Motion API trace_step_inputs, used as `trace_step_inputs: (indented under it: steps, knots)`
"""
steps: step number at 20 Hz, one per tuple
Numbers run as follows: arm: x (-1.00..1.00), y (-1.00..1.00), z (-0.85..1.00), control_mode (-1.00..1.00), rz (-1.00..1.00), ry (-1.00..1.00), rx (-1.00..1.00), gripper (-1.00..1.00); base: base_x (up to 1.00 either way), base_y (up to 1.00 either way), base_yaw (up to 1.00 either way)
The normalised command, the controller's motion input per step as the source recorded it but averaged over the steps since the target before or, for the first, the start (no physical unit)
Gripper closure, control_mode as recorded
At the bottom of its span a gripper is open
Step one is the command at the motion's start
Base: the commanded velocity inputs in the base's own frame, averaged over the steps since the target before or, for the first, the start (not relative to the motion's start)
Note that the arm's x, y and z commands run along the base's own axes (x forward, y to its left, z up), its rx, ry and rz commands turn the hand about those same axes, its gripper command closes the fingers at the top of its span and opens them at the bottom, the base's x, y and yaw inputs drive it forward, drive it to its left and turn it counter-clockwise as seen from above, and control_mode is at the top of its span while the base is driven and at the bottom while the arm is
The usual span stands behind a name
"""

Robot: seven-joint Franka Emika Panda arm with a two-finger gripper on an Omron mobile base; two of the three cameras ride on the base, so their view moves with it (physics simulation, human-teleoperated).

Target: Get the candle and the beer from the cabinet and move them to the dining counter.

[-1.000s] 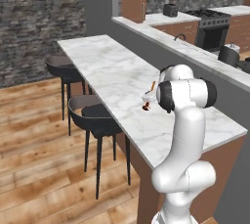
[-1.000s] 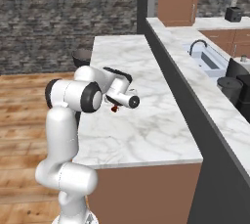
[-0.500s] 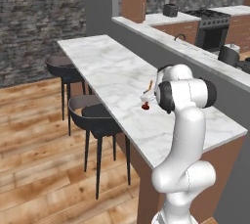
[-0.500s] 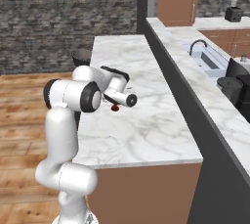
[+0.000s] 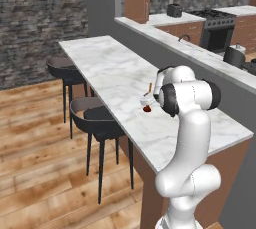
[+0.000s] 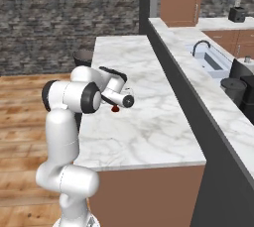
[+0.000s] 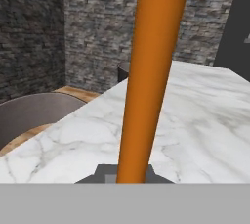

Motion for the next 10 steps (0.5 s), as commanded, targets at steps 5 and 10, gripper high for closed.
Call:
trace_step_inputs:
  steps: [5, 10]
  knots:
    - [0.0, 0.01, 0.0, -1.0, 0.0, 0.0, 0.0, 1.0, 0.0, 0.0, 0.0]
    - [0.0, 0.0, 0.0, -1.0, 0.0, 0.0, 0.0, 1.0, 0.0, 0.0, 0.0]
